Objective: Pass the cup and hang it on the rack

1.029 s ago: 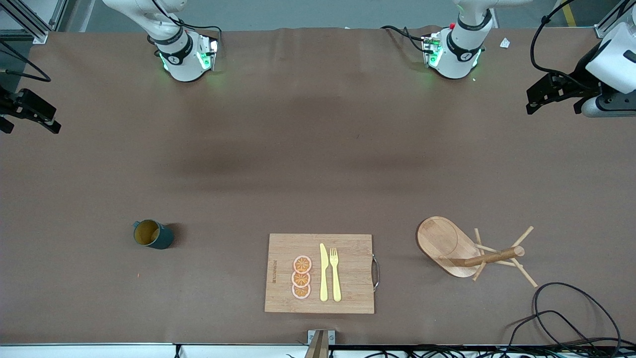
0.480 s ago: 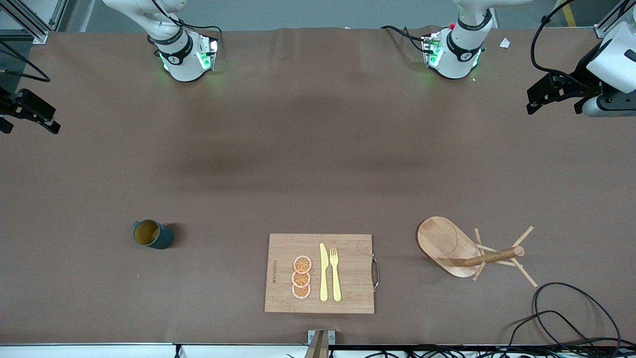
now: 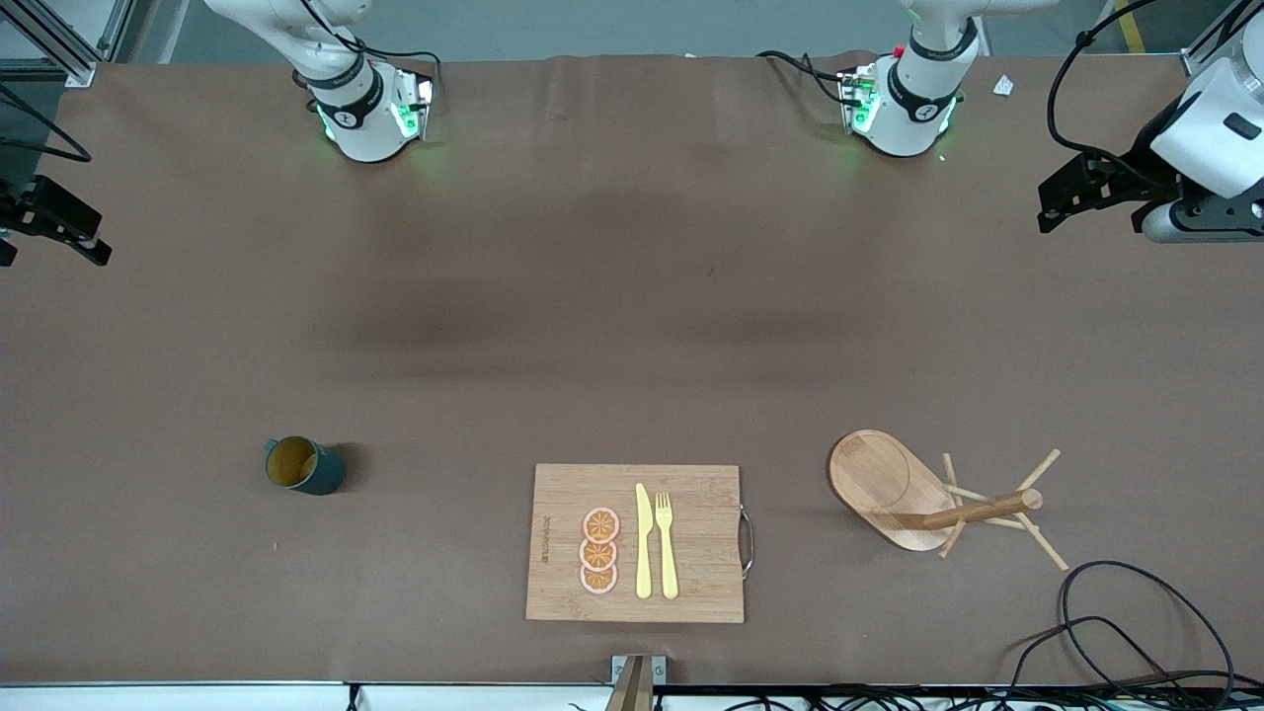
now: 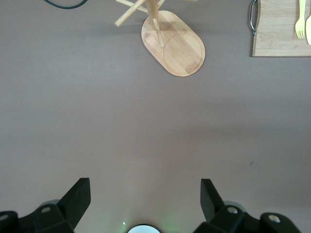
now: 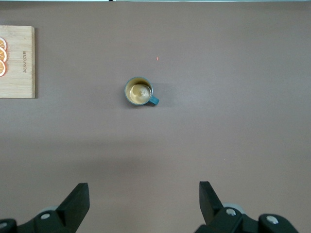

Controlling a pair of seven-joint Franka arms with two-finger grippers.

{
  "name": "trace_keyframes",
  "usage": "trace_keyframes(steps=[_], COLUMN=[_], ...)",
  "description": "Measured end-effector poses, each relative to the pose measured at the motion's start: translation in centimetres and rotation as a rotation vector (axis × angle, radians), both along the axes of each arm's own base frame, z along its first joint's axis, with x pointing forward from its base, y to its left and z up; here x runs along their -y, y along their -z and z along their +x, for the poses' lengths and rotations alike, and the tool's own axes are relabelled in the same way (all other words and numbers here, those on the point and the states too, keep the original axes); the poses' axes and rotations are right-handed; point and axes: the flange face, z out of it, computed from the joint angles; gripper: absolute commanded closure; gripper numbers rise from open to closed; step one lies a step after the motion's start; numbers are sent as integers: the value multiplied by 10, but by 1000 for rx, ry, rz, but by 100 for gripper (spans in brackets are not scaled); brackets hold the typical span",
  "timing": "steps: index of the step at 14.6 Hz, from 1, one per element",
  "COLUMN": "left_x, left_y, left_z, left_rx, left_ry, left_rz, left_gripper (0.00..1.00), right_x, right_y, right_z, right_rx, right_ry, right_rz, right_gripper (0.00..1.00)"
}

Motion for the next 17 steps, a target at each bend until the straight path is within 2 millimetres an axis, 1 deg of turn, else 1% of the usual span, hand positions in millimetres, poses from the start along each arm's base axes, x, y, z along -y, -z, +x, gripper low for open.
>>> trace_keyframes(steps=[5, 9, 17], left_x=[-2, -4, -7], left_y=[-11, -11, -15], left_z=[2, 3, -1], left_rx=[24, 24, 4], left_ry=[-4, -8, -13], left_rz=[-4, -5, -2], left_gripper=[0, 0, 0], right_x=[-5, -9, -9], right_y=[0, 0, 0], right_z=[0, 1, 1], right_rx=[1, 2, 2], right_ry=[-9, -17, -17], right_rz=[-1, -1, -1], right_gripper=[0, 0, 0])
